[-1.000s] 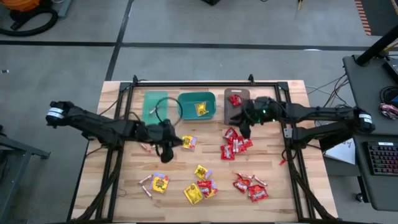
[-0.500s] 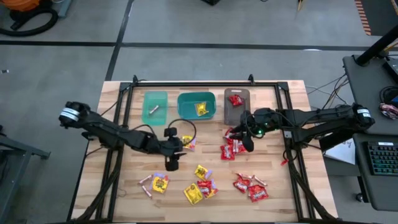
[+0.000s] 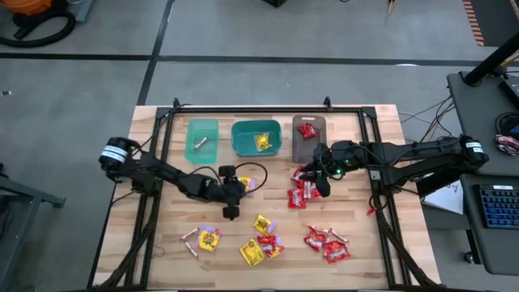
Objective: Sort candy
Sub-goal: Put the yellow candy into the green bin, then put the white candy into the blue bin
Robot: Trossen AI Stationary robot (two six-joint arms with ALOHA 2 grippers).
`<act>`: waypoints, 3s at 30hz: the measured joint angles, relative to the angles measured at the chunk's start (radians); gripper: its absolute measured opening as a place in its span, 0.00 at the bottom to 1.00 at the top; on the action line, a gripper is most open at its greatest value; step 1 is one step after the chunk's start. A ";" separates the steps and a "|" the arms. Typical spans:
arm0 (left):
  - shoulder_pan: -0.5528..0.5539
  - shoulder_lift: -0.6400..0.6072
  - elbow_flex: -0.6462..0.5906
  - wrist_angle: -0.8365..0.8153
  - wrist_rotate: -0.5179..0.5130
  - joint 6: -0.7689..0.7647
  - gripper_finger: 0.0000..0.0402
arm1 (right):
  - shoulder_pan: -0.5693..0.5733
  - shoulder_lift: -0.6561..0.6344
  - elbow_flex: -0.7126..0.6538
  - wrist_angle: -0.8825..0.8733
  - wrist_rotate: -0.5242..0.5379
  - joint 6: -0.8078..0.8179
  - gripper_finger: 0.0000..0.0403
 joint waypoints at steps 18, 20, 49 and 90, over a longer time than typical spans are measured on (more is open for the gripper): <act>0.019 0.030 0.000 0.000 0.035 -0.106 0.02 | 0.013 0.001 -0.016 0.001 -0.001 0.002 0.30; 0.017 0.022 0.000 -0.006 0.060 -0.109 0.02 | 0.020 0.001 -0.018 0.001 0.000 0.001 0.30; 0.480 -0.247 0.010 0.140 0.150 0.099 0.00 | 0.024 0.001 -0.021 0.016 0.111 0.001 0.26; 0.387 -0.257 0.140 0.007 0.240 0.069 0.29 | 0.081 0.052 -0.021 0.017 0.100 0.395 0.36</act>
